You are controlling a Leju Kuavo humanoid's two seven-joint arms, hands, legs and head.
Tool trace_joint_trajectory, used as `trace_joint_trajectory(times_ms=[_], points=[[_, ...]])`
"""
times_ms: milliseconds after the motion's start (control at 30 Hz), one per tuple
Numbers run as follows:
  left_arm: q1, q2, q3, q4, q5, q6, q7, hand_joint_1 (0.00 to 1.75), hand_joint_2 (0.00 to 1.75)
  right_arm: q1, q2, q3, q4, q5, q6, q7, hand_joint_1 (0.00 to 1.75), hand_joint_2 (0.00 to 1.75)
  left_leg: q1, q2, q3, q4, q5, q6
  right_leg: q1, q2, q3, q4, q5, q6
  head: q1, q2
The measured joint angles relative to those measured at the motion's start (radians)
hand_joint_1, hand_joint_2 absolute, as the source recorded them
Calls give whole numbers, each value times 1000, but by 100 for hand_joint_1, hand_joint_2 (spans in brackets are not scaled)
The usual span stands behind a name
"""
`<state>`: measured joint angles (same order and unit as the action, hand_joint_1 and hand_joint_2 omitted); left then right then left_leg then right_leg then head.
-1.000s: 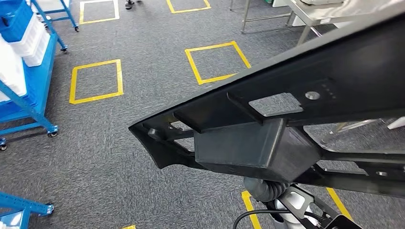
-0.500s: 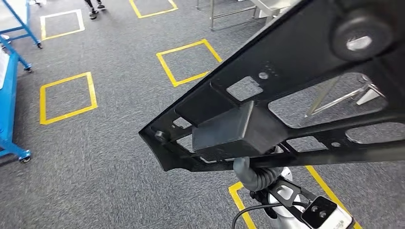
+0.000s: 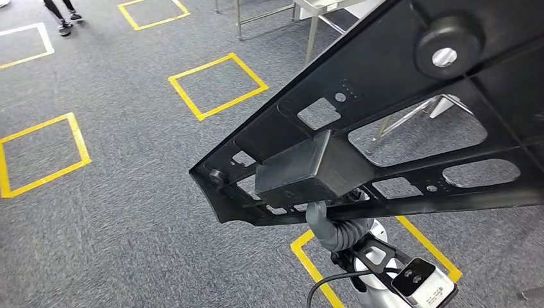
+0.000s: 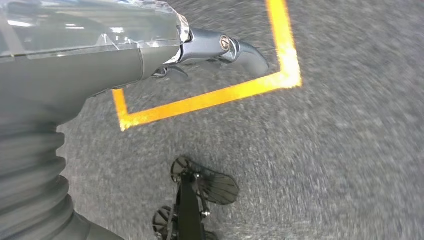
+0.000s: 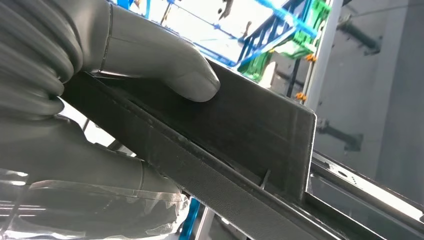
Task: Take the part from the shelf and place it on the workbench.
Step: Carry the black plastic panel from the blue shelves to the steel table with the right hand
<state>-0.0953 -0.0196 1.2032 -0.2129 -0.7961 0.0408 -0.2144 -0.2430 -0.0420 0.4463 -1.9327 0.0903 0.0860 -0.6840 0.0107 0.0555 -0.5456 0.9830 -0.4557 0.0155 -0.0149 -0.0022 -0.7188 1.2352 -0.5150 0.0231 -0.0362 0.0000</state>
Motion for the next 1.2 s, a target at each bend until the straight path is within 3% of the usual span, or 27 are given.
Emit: trace_joint_trajectory(times_ms=[67,133,200,233,300,367,433,467,500,567,600,667,733,800,867,933,967,1000,1033,1100,1167,1200], points=[[-2,1,-2,0,-10,-4,-9,0,175,-1,0,0,-1,-1,0,0,175,175,-3,19,4,5,-8,-8,4,-40,78,-142,56,-5,0,0],[-2,2,-5,0,-16,-1,-12,0,175,-3,1,-1,-1,-2,0,0,175,175,-8,37,8,10,-16,-19,11,-62,117,-217,73,-16,0,0],[-5,3,-6,0,-20,4,-11,0,175,-3,2,-3,-2,-2,1,0,175,175,-9,57,14,9,-21,-31,15,-44,116,-223,71,-26,0,0],[-7,4,-7,0,-23,6,-9,0,175,-2,2,-3,-2,-1,1,0,175,175,-6,54,16,12,-26,-37,13,-33,117,-227,72,-32,0,0],[-11,5,-8,0,-27,14,-2,0,175,-2,4,-4,-3,-1,1,0,175,175,0,13,-1,61,-62,-47,8,-13,122,-234,77,-43,0,0],[-8,8,-8,0,-29,27,12,0,175,0,6,-4,-2,-5,3,0,175,175,3,-37,-60,190,-129,-52,6,8,124,-236,78,-50,0,0],[-3,12,-7,0,-27,39,26,0,175,3,8,-4,2,-10,10,0,175,175,3,-48,-118,302,-165,-56,6,32,124,-235,78,-52,0,0],[-1,13,-7,0,-25,43,31,0,175,4,8,-4,5,-13,14,0,175,175,4,-49,-124,306,-152,-56,6,46,125,-234,77,-52,0,0],[0,14,-7,0,-24,46,34,0,175,4,8,-4,8,-15,19,0,175,175,4,-51,-111,270,-121,-55,6,59,127,-233,77,-51,0,0],[0,16,-7,0,-22,49,40,0,175,2,11,-4,16,-19,24,0,175,175,9,-79,-52,128,-45,-52,7,84,130,-230,75,-46,0,0],[0,17,-7,0,-21,50,43,0,175,0,13,-4,20,-20,27,0,175,175,10,-98,-27,70,-23,-49,7,96,128,-227,74,-41,0,0],[-1,17,-6,0,-19,51,46,0,175,-5,19,-4,28,-24,33,0,175,175,10,-121,-7,23,-15,-41,6,116,121,-225,76,-28,0,0],[-3,16,-6,0,-16,52,46,0,175,-8,22,-5,35,-26,37,0,175,175,9,-103,-6,18,-10,-28,3,130,116,-227,80,-14,0,0],[-6,15,-6,0,-14,51,43,0,175,-14,23,-5,41,-26,39,0,175,175,11,-81,-4,9,-3,-13,6,93,98,-193,56,-5,0,0],[-4,15,-6,0,-13,51,39,0,175,-22,25,-7,47,-24,38,0,175,175,9,-57,-3,5,-1,-3,8,34,44,-80,-4,0,0,0],[0,15,-6,0,-13,50,37,0,175,-24,27,-8,53,-17,32,0,175,175,5,-31,-4,5,-3,0,6,12,-19,47,-53,4,0,0],[0,15,-5,0,-13,50,36,0,175,-24,27,-8,55,-11,25,0,175,175,3,-19,-4,5,-4,1,6,9,-31,72,-53,5,0,0],[0,15,-5,0,-13,50,36,0,175,-25,27,-9,57,0,15,0,175,175,2,-7,-3,6,-5,0,6,5,-22,56,-36,4,0,0],[-2,15,-5,0,-13,50,36,0,175,-26,27,-9,58,14,1,0,175,175,1,3,-1,6,-7,-1,6,-2,7,1,-4,1,0,0],[-3,15,-5,0,-13,49,36,0,175,-33,27,-7,57,45,-31,0,175,175,-3,21,5,7,-13,-7,14,-42,88,-148,53,-12,0,0],[-3,15,-5,0,-16,47,37,0,175,-41,26,2,57,72,-60,0,175,175,-8,40,9,9,-18,-16,24,-66,126,-225,70,-25,0,0],[-4,15,-5,0,-18,47,37,0,175,-44,25,8,57,80,-70,0,175,175,-10,50,10,9,-20,-21,27,-59,125,-229,69,-30,0,0]])
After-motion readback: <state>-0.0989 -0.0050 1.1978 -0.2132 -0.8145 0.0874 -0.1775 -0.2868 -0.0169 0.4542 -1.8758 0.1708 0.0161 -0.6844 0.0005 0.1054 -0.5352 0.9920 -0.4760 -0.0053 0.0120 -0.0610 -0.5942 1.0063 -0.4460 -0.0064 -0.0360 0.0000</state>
